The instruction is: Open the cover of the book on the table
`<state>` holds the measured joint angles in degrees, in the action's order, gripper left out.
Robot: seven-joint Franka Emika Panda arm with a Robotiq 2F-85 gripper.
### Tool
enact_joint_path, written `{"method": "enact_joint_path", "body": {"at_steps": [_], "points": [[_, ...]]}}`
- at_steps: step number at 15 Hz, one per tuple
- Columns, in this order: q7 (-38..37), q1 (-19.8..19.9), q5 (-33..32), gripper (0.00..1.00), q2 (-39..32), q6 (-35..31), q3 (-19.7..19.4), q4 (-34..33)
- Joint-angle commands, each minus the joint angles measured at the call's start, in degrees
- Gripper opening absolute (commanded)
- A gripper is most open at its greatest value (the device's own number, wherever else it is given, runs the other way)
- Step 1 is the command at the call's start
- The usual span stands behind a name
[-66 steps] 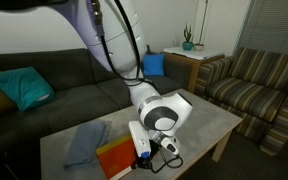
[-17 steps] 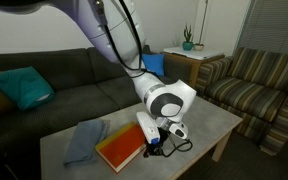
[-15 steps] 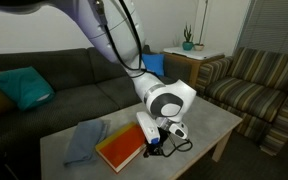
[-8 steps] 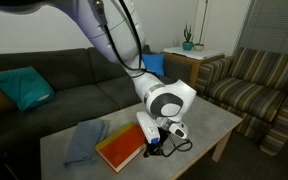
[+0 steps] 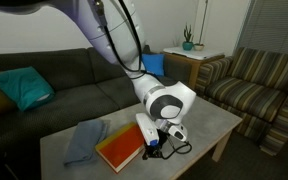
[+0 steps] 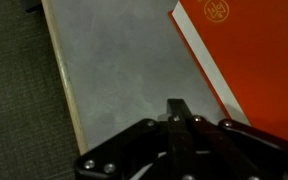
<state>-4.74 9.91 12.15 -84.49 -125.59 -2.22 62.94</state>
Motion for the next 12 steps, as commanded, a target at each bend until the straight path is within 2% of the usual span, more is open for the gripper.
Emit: {"method": "enact_joint_path", "body": {"at_steps": [1,12], "points": [[-3.08,-0.06,-0.25,0.0,-0.01,0.67,0.45,2.13],[-16.27,-2.43,3.19,0.0,-0.14,0.87,1.28,5.59]]}}
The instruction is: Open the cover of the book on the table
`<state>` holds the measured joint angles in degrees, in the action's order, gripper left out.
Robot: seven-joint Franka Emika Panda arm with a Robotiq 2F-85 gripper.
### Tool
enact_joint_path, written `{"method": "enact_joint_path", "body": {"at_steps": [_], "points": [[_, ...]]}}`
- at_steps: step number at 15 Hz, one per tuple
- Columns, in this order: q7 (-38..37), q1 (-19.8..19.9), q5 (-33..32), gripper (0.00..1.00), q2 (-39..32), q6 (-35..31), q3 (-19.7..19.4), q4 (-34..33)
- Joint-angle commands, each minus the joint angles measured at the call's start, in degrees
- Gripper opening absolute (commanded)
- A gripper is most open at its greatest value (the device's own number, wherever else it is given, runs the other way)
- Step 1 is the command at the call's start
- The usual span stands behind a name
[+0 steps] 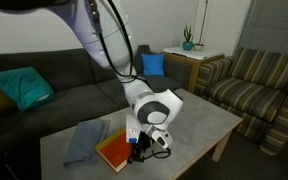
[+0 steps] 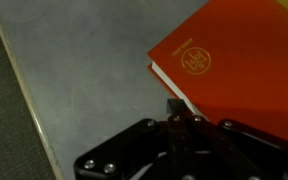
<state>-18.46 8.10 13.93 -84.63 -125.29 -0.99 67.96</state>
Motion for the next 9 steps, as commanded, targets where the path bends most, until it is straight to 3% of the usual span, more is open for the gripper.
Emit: {"method": "enact_joint_path", "body": {"at_steps": [1,9], "points": [[-3.37,-0.91,1.65,0.0,0.0,0.57,0.14,0.7],[-2.23,0.5,3.93,0.0,0.0,3.32,2.63,0.32]]}}
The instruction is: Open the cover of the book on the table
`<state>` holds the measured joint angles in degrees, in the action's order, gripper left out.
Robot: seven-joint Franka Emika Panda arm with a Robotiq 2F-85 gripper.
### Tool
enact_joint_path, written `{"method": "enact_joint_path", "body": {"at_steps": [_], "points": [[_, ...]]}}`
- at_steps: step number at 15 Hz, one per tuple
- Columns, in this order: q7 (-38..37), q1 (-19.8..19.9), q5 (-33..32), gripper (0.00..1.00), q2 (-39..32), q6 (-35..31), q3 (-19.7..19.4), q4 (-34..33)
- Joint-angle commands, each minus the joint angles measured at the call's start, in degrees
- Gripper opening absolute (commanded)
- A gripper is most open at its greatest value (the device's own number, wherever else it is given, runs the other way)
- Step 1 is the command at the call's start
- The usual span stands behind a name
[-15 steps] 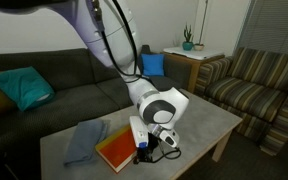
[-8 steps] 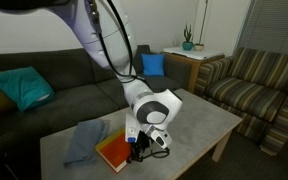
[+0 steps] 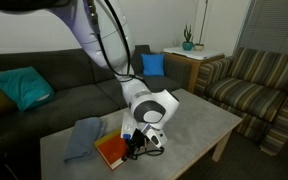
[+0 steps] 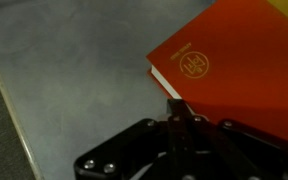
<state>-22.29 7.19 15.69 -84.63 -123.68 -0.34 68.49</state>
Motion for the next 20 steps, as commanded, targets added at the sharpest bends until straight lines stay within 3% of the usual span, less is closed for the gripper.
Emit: {"method": "enact_joint_path", "body": {"at_steps": [1,14,20], "points": [[2.27,1.86,2.91,0.0,0.0,2.12,2.56,-0.44],[16.68,8.2,10.75,0.0,0.29,4.13,10.84,-4.93],[22.6,7.03,10.63,0.0,0.35,9.42,12.99,-8.01]]}}
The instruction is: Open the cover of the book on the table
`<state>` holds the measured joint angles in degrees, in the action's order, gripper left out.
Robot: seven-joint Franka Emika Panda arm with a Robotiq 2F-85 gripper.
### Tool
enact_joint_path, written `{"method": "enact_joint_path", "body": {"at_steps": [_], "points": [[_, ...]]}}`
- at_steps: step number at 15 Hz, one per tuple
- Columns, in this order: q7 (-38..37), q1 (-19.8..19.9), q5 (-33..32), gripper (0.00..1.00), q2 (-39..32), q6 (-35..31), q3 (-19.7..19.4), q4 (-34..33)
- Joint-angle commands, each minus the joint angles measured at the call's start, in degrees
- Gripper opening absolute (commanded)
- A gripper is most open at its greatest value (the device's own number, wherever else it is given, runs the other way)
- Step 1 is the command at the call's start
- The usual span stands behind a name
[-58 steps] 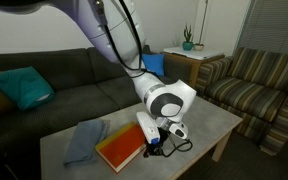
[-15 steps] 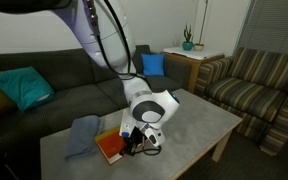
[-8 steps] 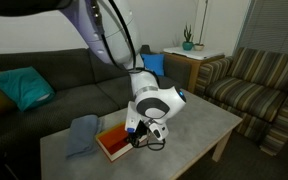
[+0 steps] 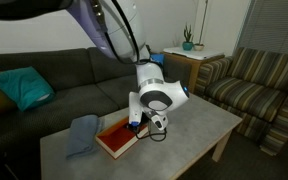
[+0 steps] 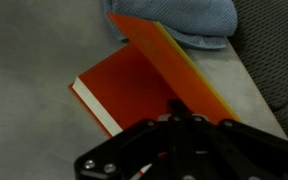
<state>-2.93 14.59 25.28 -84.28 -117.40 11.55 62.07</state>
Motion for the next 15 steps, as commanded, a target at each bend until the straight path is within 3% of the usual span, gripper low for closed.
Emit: {"method": "enact_joint_path", "body": {"at_steps": [1,9,15], "points": [[4.06,-0.74,0.92,0.0,0.01,4.07,1.4,-2.15],[9.35,-2.81,-1.33,0.0,0.47,8.74,4.95,-4.4],[5.66,-6.22,0.16,0.0,0.01,14.41,1.47,-4.5]]}}
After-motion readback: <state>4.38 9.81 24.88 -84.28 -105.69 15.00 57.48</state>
